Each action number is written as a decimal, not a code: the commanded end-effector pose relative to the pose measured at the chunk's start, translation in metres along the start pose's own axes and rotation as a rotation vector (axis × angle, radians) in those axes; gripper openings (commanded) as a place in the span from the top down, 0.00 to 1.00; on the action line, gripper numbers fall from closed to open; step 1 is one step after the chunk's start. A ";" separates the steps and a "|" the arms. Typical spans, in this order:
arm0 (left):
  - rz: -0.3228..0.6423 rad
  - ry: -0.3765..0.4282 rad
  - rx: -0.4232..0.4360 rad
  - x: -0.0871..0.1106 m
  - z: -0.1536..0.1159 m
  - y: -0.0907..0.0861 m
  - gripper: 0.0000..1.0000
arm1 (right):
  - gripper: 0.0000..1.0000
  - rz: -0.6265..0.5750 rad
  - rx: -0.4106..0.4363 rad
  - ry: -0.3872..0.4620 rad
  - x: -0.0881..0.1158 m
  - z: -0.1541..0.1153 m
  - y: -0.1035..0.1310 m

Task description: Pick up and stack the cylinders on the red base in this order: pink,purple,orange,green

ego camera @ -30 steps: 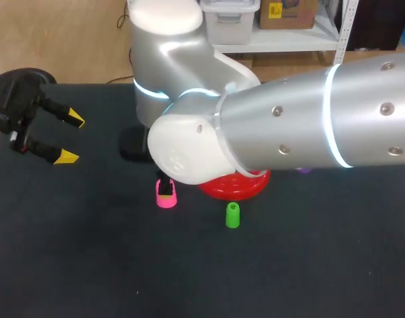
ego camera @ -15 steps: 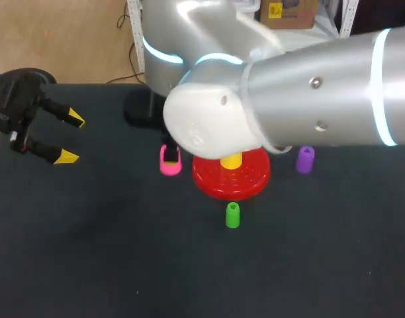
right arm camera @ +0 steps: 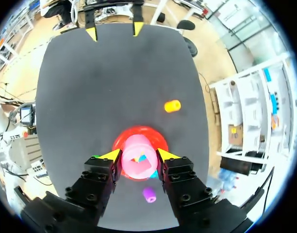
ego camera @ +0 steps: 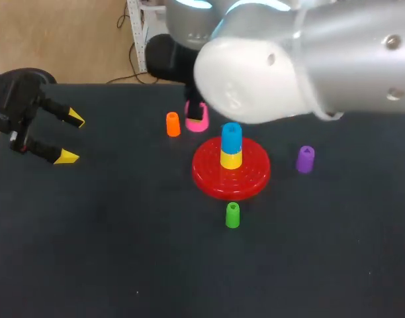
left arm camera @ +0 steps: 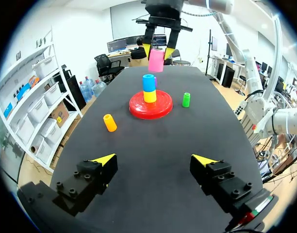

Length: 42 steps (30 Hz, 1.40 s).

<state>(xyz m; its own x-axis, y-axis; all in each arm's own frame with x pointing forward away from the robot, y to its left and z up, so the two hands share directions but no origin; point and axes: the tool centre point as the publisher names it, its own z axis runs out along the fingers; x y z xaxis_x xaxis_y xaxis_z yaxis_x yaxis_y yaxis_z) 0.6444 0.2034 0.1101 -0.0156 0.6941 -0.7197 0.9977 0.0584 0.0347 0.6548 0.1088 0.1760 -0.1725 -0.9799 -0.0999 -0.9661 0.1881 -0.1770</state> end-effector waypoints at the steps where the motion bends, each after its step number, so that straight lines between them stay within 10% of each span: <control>1: 0.002 -0.002 -0.004 0.001 0.000 -0.001 0.00 | 1.00 0.029 -0.029 0.013 0.010 0.004 -0.011; 42: 0.002 -0.002 -0.004 0.001 0.000 -0.001 0.00 | 1.00 0.160 -0.096 0.056 0.056 0.045 -0.037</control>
<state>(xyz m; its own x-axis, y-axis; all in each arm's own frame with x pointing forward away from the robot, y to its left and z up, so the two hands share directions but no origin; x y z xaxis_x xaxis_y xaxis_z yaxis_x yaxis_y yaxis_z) 0.6444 0.2034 0.1101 -0.0156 0.6941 -0.7197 0.9977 0.0585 0.0348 0.6917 0.0528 0.1325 -0.3326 -0.9413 -0.0578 -0.9396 0.3360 -0.0653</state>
